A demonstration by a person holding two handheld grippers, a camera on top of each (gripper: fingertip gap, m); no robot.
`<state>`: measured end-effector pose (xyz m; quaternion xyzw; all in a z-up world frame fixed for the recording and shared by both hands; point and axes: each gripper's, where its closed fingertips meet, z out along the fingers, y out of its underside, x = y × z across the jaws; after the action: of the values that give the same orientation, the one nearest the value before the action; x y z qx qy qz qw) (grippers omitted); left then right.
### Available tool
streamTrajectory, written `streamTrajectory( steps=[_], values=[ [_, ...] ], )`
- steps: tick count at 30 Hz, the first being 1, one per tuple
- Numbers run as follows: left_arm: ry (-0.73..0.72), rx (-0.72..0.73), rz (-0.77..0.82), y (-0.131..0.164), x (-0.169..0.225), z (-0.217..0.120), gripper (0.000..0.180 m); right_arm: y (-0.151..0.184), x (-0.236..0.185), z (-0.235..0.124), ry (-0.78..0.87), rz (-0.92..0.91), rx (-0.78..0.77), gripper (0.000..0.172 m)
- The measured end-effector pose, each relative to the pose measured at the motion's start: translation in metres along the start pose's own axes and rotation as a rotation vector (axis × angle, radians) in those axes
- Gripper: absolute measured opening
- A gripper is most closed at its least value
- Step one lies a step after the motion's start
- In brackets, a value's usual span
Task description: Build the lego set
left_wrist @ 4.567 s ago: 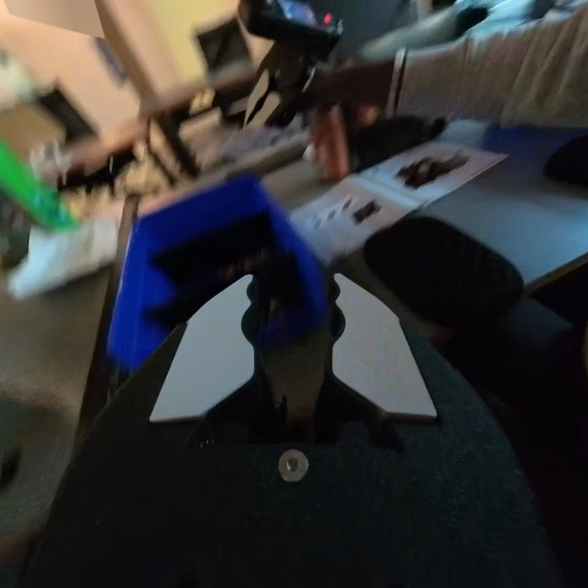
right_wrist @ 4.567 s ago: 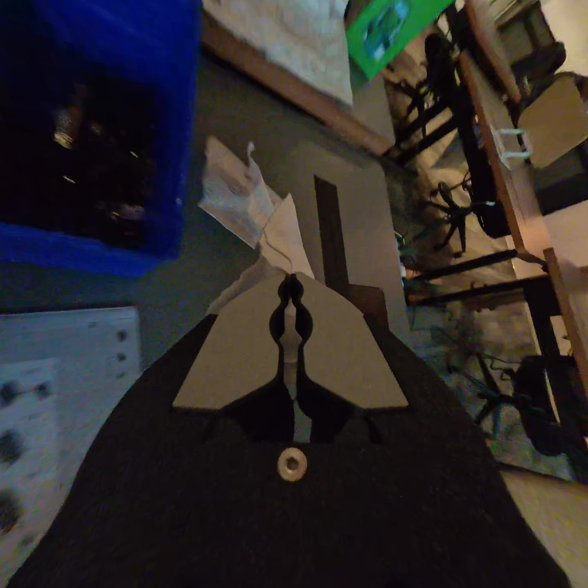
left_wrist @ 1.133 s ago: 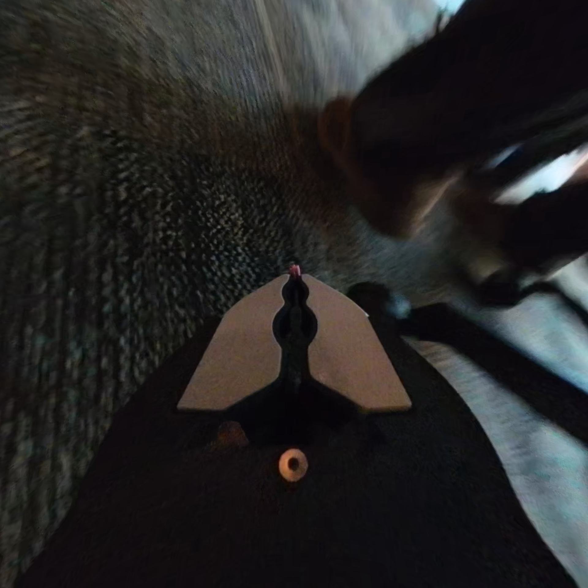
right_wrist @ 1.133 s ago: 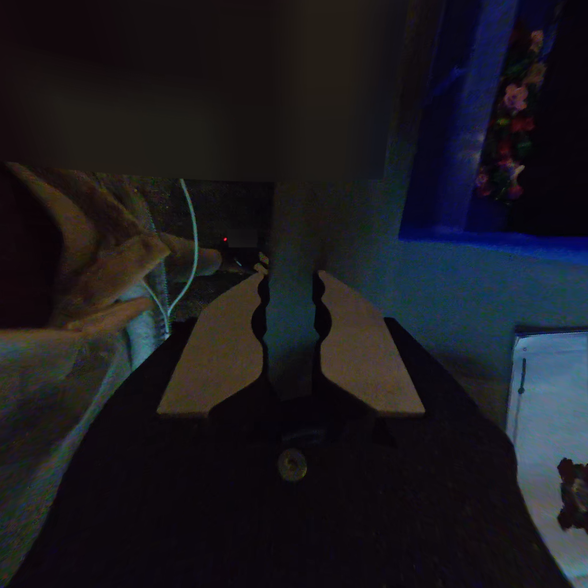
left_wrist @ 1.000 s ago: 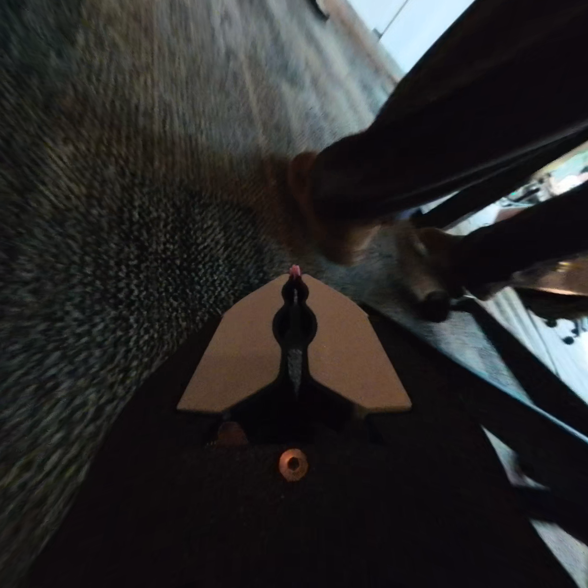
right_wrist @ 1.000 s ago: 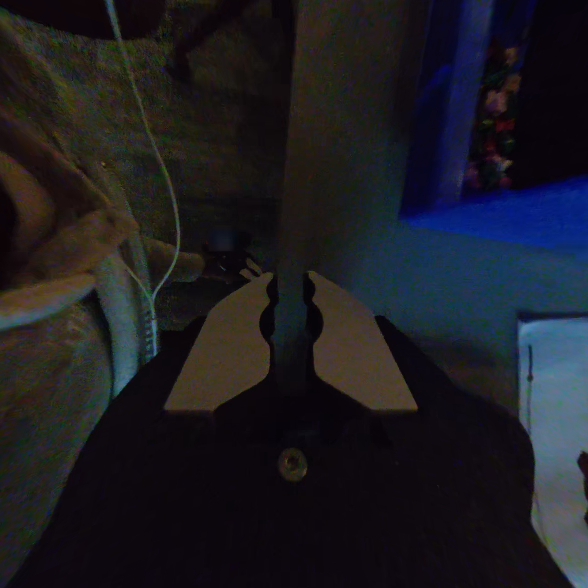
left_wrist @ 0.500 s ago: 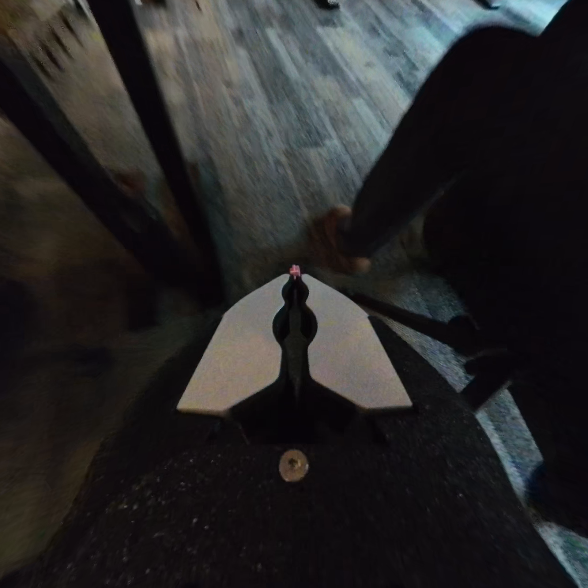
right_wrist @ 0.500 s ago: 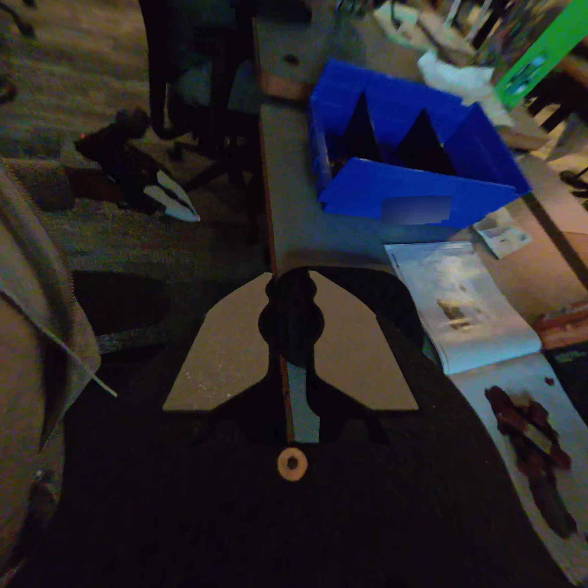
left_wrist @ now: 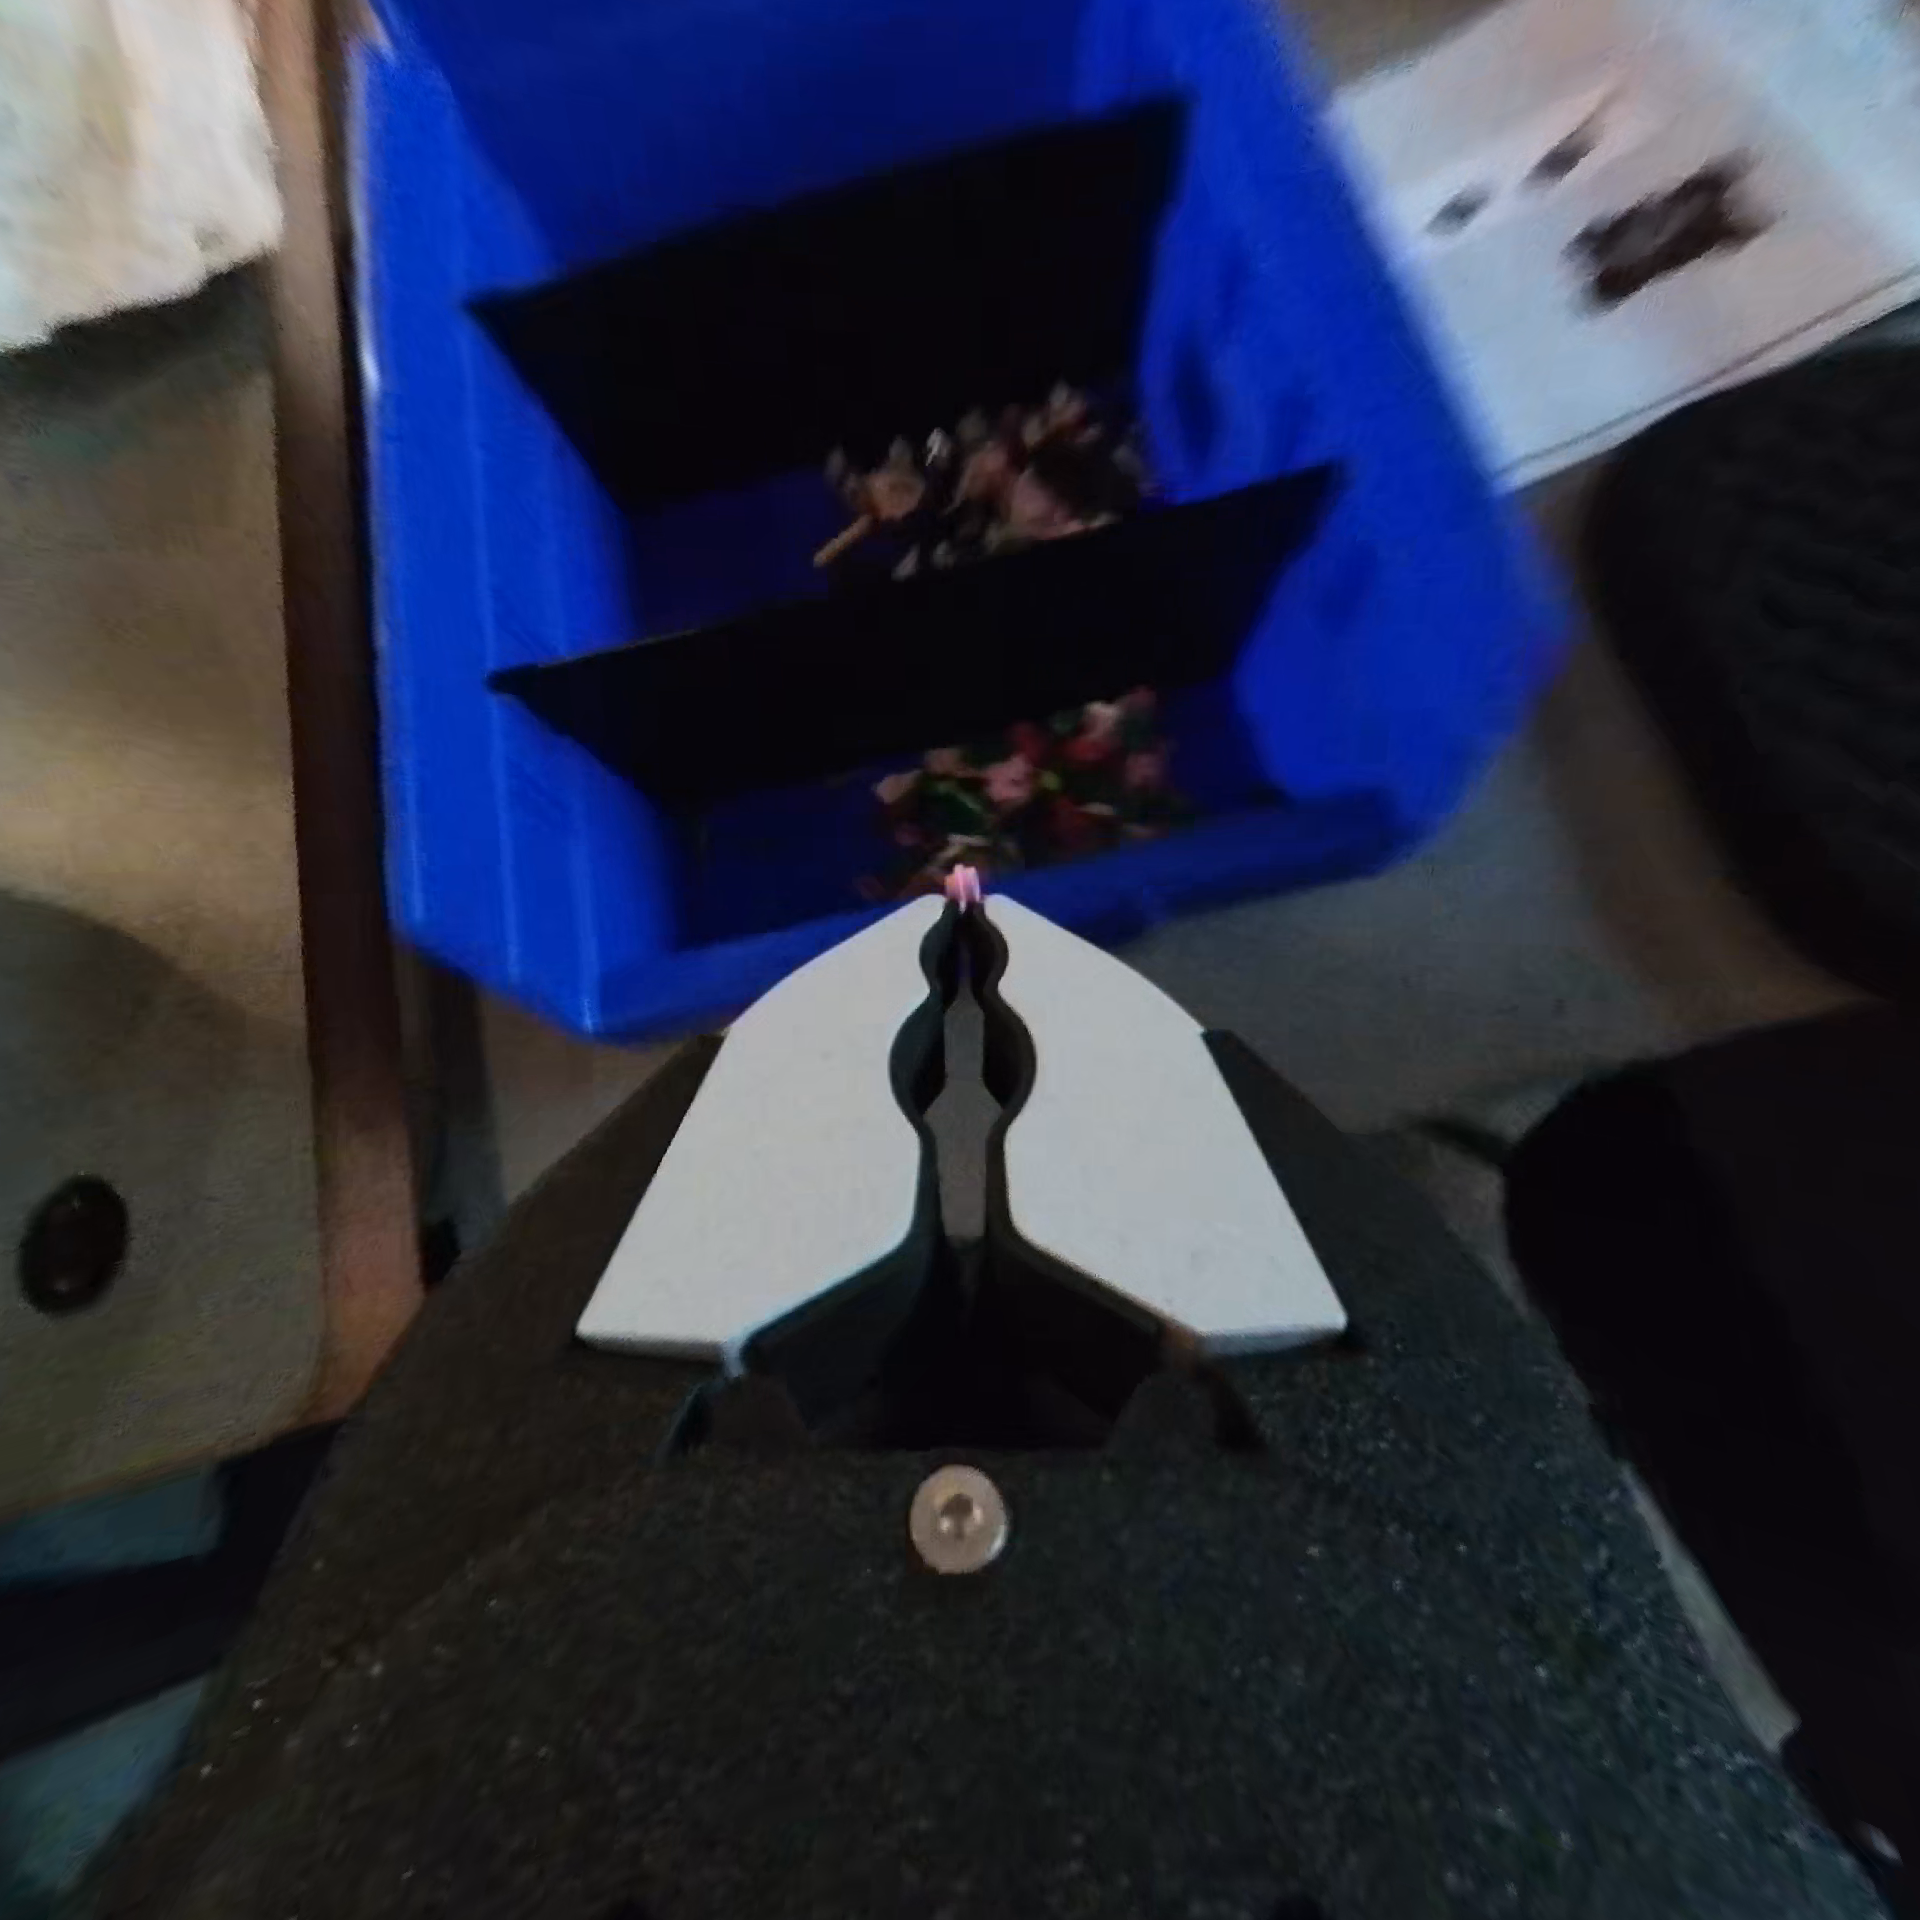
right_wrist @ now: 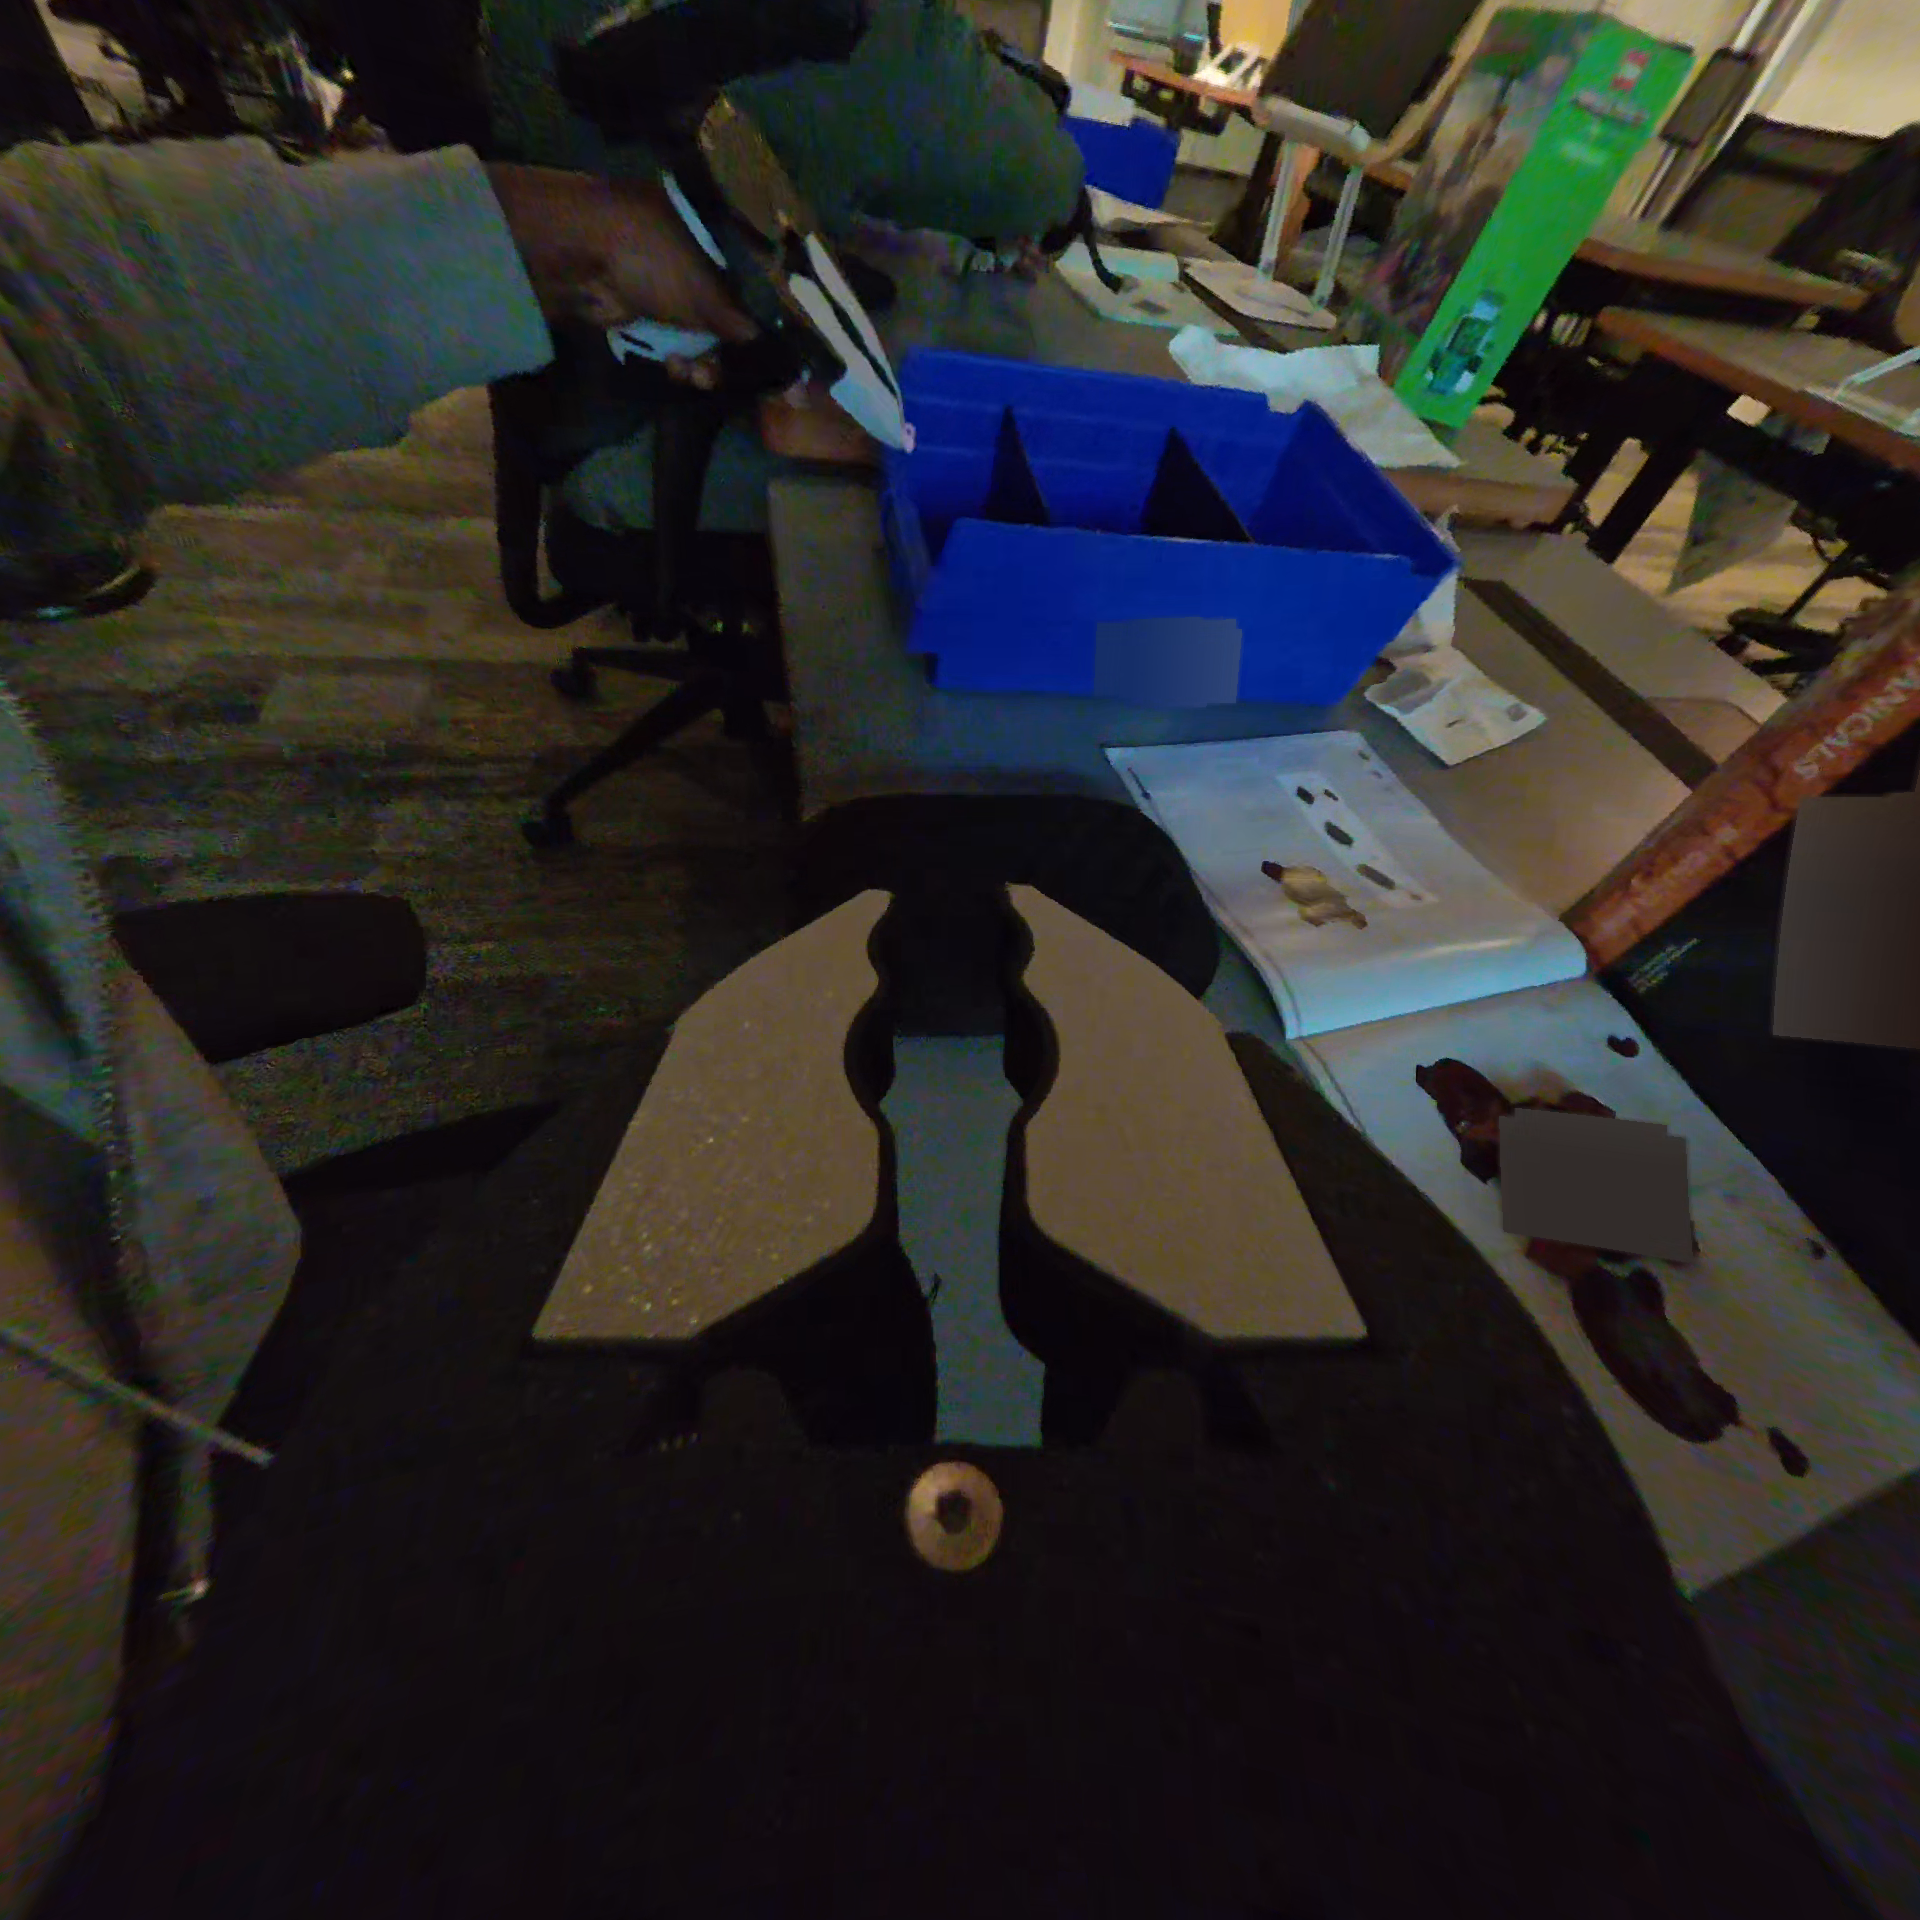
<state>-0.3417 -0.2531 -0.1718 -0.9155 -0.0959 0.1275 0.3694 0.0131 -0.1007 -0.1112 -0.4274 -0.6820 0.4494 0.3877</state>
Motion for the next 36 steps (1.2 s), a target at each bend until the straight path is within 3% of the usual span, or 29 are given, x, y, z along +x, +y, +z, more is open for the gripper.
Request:
streamTrajectory(
  steps=[4,6,15,20,24,28,32,36],
  values=[
    [-0.002,-0.165,-0.002,0.004,-0.014,0.037,0.002,0.002,0.023,0.02,-0.045,0.057,0.035,0.014],
    [-0.01,-0.216,-0.012,0.006,-0.023,0.044,0.016,0.002,0.037,0.024,-0.034,0.062,0.032,0.015],
    [0.078,-0.235,-0.003,0.001,-0.014,0.036,0.047,-0.024,0.06,-0.02,0.126,-0.065,0.08,0.015],
    [0.224,-0.182,-0.015,-0.003,-0.005,0.04,0.054,-0.03,0.068,-0.024,0.168,-0.011,0.14,0.014],
    [0.328,-0.17,-0.031,-0.001,-0.003,0.043,0.061,-0.03,0.061,0.034,-0.002,0.079,0.133,0.009],
    [0.341,-0.233,-0.025,0.006,-0.014,0.043,0.063,-0.035,0.05,0.089,-0.117,-0.008,0.051,0.007],
    [0.42,-0.167,-0.052,-0.01,-0.006,0.025,0.073,-0.081,0.042,0.127,-0.219,0.061,0.135,0.009],
    [0.464,-0.056,-0.009,-0.018,0.006,0.014,0.073,-0.118,0.023,0.208,-0.37,0.036,0.113,0.003]
  ],
)
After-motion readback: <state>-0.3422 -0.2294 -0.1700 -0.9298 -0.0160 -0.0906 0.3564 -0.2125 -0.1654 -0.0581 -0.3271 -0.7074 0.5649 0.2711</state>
